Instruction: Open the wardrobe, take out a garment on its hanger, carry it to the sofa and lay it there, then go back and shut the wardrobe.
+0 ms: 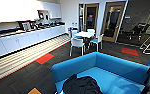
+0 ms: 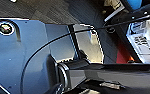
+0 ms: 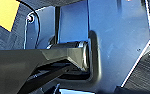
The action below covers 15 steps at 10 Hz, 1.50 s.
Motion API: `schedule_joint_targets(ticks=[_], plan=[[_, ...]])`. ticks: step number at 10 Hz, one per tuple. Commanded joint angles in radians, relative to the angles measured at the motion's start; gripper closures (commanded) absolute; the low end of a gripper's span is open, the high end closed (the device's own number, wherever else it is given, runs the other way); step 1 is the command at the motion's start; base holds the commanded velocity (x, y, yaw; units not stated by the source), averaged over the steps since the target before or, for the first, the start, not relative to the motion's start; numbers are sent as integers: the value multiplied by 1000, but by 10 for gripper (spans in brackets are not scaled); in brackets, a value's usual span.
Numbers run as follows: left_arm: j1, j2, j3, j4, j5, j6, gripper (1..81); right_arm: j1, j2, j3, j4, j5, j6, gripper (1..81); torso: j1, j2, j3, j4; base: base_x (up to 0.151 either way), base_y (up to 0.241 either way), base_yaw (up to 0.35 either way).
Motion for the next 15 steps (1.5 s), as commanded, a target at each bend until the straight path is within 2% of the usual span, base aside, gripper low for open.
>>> schedule_joint_targets(ticks=[1, 2, 3, 4, 5, 7, 13, 15], plan=[[-39, -5, -3, 9, 25, 1, 10, 23, 6, 5, -11, -53, -4, 10, 0, 0, 0, 0, 0, 0, 216], [-39, -4, -3, 9, 25, 1, 10, 23, 6, 5, -11, -53, -4, 10, 0, 0, 0, 0, 0, 0, 216], [-39, -4, -3, 9, 25, 1, 10, 23, 6, 5, -11, -53, -4, 10, 0, 0, 0, -58, 0, 0, 216], [-39, -4, -3, 9, 25, 1, 10, 23, 6, 5, -9, -53, -4, 10, 0, 0, 0, -73, 0, 0, 216], [-39, -4, -4, 9, 25, 1, 10, 23, 6, 5, -11, -53, -4, 10, 0, 0, 0, -11, 0, 0, 216], [-39, -4, -4, 9, 25, 1, 10, 23, 6, 5, -11, -53, -4, 10, 0, 0, 0, -37, 0, 0, 216], [-39, -1, -7, 9, 26, 1, 10, 24, 6, 5, -11, -53, -4, 10, 0, 0, 0, -37, 0, 0, 218], [-37, 4, -7, 7, 46, 1, 10, 24, 6, 3, -11, -51, -4, 10, 0, 0, 0, -37, 0, 0, 246]])
